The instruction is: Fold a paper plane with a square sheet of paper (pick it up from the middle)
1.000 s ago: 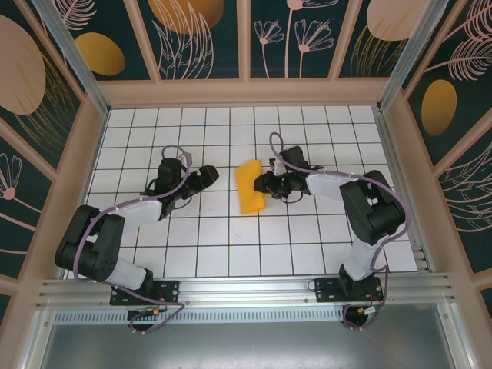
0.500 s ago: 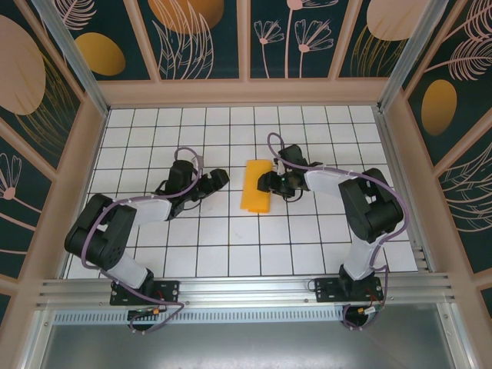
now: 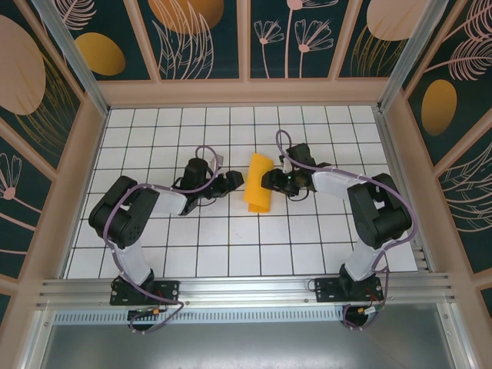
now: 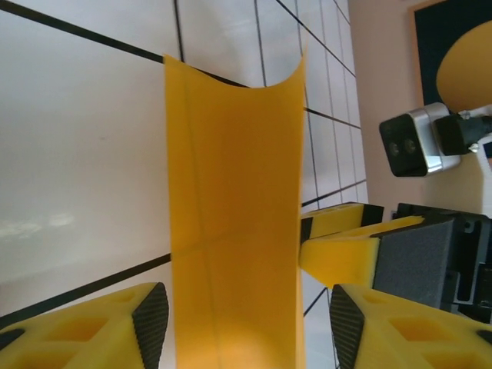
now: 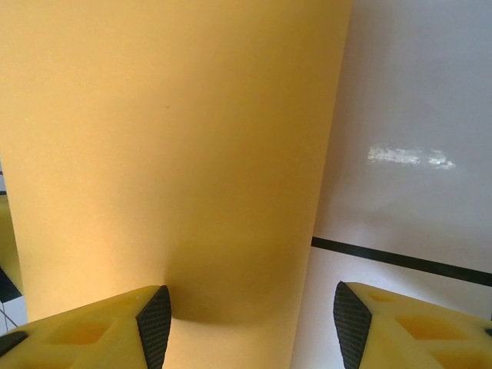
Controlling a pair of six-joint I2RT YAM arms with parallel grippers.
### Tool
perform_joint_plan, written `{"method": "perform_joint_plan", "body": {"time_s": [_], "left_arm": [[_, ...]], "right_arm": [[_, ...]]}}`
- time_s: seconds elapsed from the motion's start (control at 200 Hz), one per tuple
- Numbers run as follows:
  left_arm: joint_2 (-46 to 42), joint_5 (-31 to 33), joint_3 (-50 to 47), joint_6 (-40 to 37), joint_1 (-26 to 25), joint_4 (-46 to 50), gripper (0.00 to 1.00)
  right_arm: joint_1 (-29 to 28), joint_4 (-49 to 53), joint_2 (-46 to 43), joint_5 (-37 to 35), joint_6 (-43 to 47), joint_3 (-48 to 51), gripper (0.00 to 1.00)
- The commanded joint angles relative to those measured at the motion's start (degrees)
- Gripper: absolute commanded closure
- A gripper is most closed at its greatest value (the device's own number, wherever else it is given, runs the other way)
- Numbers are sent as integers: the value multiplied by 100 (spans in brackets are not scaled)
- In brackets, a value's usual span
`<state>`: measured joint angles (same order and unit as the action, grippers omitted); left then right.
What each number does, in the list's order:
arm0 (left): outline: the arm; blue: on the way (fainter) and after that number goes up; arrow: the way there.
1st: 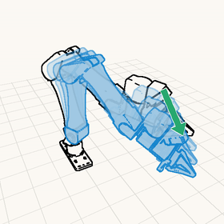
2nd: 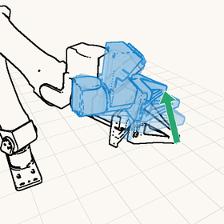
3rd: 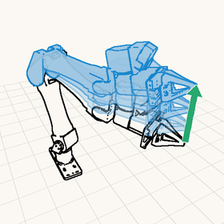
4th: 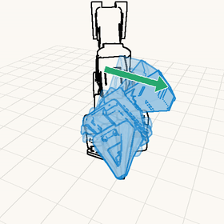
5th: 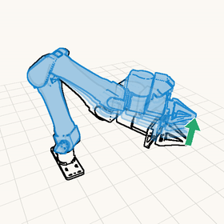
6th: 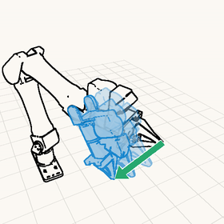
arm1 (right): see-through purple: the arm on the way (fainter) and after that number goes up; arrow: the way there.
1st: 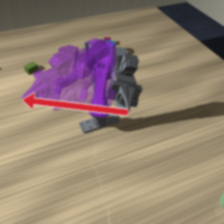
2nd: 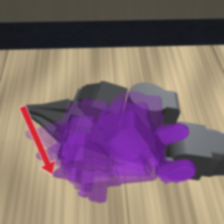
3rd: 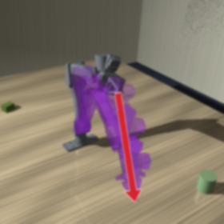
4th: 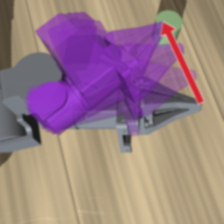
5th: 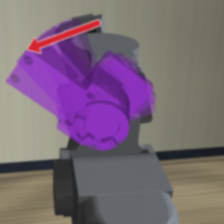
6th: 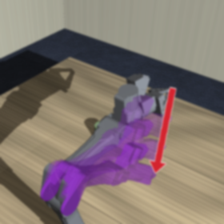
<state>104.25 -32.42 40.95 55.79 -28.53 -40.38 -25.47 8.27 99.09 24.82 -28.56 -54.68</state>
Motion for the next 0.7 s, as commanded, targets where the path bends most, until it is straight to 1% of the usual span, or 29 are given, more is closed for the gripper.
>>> {"method": "perform_joint_plan", "body": {"time_s": [0.0, 0.19, 0.36, 0.475, 0.616, 0.696], "left_arm": [[208, -383, 168, 231, -43, -761, 43], [306, -372, 212, 302, -55, -870, 47], [451, -431, 287, 277, -69, -831, 54], [580, -513, 392, 275, -73, -805, 56], [698, -572, 527, 297, -82, -796, 67], [742, -591, 554, 343, -90, -862, 78]], "right_arm": [[34, -3, -155, 151, 43, 65, 39], [41, 26, -121, 136, 52, 65, 39], [38, 3, -120, 209, 48, 62, 40], [60, 25, -110, 272, 34, 35, 41], [75, 80, -97, 319, 22, -32, 42], [107, 112, -141, 324, 24, -59, 42]]}}
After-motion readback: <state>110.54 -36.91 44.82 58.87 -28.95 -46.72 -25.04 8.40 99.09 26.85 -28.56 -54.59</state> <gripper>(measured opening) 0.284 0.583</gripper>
